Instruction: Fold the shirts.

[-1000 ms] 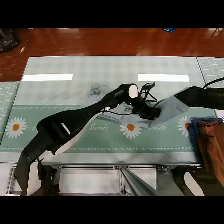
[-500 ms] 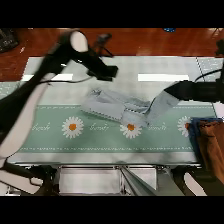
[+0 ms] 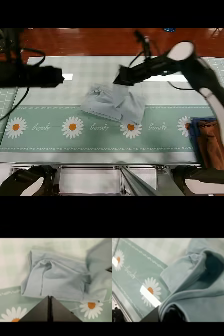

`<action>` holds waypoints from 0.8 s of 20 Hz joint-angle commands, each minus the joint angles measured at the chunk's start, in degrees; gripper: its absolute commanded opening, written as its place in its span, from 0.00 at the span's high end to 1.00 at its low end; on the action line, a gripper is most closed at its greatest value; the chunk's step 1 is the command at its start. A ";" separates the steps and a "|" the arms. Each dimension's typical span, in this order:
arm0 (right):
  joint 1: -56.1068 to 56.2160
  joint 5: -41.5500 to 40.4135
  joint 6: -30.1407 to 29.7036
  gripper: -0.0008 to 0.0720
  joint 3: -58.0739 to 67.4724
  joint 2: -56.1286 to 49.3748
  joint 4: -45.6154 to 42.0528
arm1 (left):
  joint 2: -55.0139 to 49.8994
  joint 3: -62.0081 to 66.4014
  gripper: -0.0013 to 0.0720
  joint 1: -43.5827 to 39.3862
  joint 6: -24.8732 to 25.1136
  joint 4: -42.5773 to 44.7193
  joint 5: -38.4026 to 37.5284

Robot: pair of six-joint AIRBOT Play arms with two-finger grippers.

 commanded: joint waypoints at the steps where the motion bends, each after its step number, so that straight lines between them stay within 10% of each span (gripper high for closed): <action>1: 6.80 -1.25 0.98 0.91 8.46 -13.35 0.68 | 11.23 -15.02 0.96 0.52 -3.23 -2.21 4.98; 3: 8.37 -1.60 3.39 0.82 10.03 -17.59 0.90 | 11.78 -19.39 0.96 0.52 -3.15 -4.17 5.31; 5: 9.75 -1.68 3.56 0.42 10.03 -19.80 0.85 | 11.30 -22.45 0.96 0.52 -3.17 -4.61 8.33; 11: -2.82 12.28 6.34 0.42 10.03 -11.65 -2.38 | 9.09 -20.70 0.96 6.32 -2.91 -4.57 17.55; 16: -21.03 20.35 9.75 0.42 2.97 12.02 -32.54 | 9.05 -17.57 0.96 11.91 -2.78 -4.76 16.83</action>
